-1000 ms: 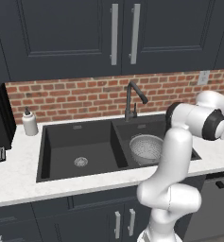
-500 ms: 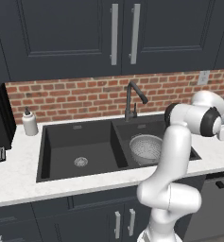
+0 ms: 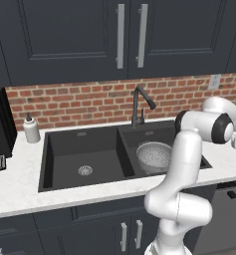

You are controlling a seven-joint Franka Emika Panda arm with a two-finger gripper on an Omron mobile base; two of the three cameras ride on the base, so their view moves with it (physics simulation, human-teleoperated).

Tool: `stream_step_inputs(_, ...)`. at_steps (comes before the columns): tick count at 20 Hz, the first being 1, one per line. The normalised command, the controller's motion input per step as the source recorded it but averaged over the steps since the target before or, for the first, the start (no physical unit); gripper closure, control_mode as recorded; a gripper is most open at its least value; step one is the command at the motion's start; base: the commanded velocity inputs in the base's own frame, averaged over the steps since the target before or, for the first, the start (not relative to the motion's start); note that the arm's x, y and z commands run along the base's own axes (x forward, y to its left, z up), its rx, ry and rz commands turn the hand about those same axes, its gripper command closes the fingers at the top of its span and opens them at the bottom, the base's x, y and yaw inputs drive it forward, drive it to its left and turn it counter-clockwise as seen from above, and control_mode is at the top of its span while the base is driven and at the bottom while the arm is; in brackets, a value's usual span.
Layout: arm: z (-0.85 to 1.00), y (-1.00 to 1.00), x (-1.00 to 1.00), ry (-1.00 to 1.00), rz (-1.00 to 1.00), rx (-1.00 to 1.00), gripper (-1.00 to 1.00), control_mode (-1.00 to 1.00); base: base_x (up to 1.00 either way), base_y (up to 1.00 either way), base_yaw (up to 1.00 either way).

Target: Put the colander in the sink, put the kiwi in the colander, and turn on the sink faucet and pour water over the colander.

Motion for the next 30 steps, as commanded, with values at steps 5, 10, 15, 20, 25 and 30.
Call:
stream_step_inputs(5,-0.18,0.00,0.04,0.02,0.05,0.08,-1.00,-1.00,0.00,0.00,0.00)
stream_step_inputs(10,-0.22,-0.01,0.04,0.01,0.04,0.07,-1.00,-1.00,0.00,0.00,0.00)
stream_step_inputs(15,-0.18,-0.08,0.06,0.02,0.04,0.03,-1.00,-1.00,0.00,0.00,0.00)
stream_step_inputs(20,-0.12,-0.17,0.14,0.02,0.04,0.00,-1.00,-1.00,0.00,0.00,0.00)
stream_step_inputs(25,-0.13,-0.13,0.03,0.00,0.04,0.00,-1.00,-1.00,0.00,0.00,0.00)
stream_step_inputs(30,-0.17,-0.12,0.00,0.01,0.04,0.01,-1.00,-1.00,0.00,0.00,0.00)
